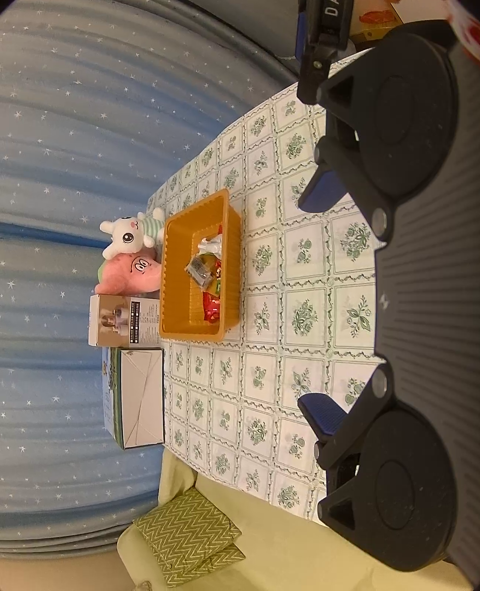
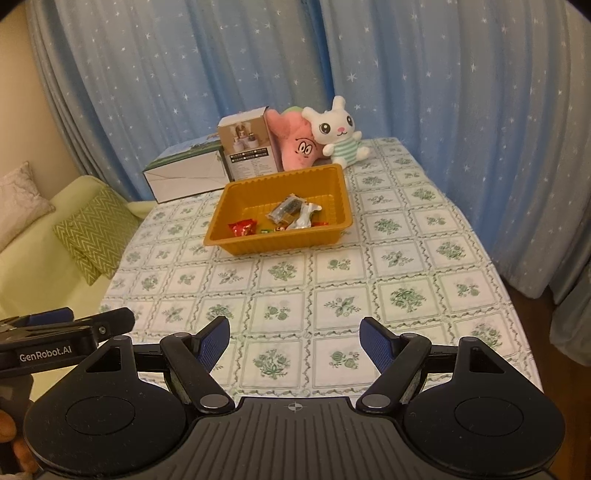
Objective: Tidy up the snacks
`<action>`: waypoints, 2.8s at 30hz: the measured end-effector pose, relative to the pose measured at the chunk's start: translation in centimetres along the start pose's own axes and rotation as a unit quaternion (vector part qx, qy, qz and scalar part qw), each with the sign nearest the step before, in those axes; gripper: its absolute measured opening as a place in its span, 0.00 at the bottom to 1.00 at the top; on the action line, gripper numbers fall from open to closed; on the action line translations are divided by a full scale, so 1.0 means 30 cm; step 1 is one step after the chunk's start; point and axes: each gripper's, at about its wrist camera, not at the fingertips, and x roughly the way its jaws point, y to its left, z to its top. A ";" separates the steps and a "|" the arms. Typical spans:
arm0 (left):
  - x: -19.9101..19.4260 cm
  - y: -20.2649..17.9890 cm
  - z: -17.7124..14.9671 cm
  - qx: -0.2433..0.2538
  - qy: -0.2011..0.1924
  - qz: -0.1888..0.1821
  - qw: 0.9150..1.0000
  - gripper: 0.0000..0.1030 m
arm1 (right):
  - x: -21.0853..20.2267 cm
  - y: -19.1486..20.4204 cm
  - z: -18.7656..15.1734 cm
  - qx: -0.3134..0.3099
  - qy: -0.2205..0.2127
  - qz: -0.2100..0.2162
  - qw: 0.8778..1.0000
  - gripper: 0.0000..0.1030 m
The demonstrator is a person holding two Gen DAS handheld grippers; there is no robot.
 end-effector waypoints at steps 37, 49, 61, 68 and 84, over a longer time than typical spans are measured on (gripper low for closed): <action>-0.018 -0.013 -0.020 0.007 0.000 -0.007 1.000 1.00 | -0.004 0.038 -0.029 -0.036 -0.003 -0.015 0.999 0.75; -0.016 -0.015 -0.021 0.009 -0.001 -0.008 1.000 1.00 | 0.000 0.041 -0.025 -0.036 -0.002 -0.014 0.999 0.75; -0.023 -0.019 -0.018 0.010 -0.003 -0.007 1.000 1.00 | -0.002 0.044 -0.024 -0.037 -0.004 -0.014 0.999 0.75; -0.026 -0.017 -0.016 0.011 -0.002 -0.008 1.000 1.00 | -0.003 0.049 -0.020 -0.037 -0.004 -0.013 0.999 0.75; -0.027 -0.018 -0.013 0.012 -0.002 -0.009 1.000 1.00 | -0.006 0.059 -0.010 -0.037 -0.005 -0.013 0.999 0.75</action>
